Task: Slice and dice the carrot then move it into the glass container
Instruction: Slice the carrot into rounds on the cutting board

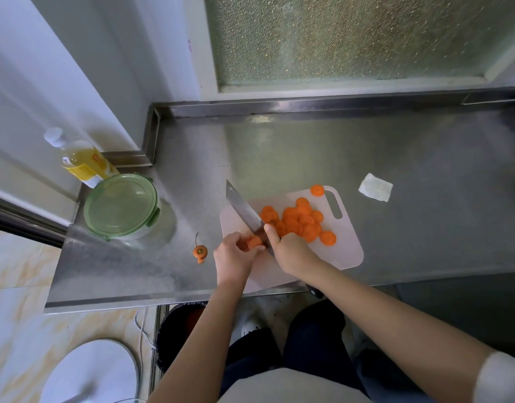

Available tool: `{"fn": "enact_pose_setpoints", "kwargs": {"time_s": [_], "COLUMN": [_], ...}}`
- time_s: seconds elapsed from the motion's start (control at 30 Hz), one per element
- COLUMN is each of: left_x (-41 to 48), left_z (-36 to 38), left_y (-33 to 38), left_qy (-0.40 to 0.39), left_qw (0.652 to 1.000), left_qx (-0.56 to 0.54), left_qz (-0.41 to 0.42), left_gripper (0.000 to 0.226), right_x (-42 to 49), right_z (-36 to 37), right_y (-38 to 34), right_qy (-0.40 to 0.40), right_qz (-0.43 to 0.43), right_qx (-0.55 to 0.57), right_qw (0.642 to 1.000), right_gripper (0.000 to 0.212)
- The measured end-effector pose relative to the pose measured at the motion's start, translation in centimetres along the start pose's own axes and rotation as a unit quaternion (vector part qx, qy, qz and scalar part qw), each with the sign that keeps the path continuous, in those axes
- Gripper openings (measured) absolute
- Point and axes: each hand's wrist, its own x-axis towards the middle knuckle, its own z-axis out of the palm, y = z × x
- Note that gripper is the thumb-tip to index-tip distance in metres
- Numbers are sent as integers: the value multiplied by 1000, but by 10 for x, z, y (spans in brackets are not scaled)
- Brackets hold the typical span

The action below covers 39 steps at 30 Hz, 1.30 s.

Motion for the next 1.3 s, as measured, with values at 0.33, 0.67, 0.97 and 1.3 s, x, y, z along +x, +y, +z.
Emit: {"fn": "enact_pose_setpoints", "kwargs": {"time_s": [0.33,0.67,0.97,1.3], "left_x": [0,3,2,0], "left_z": [-2,0,0,5], "left_y": [3,-1,-1,-9], "left_qy": [1,-4,-6,-7], "left_qw": [1000,1000,1000,1000], "left_qx": [5,6,8,-19], "left_qz": [4,-13,-9,-14], "left_gripper": [21,22,23,24], "right_x": [4,-17,0,10], "right_z": [5,-5,15,24], "right_y": [7,32,32,38], "right_qy": [-14,-35,-38,-6], "right_qz": [1,33,15,-11], "right_qx": [38,-52,65,-2], "right_qw": [999,997,997,1000], "right_gripper": [53,41,37,56]}}
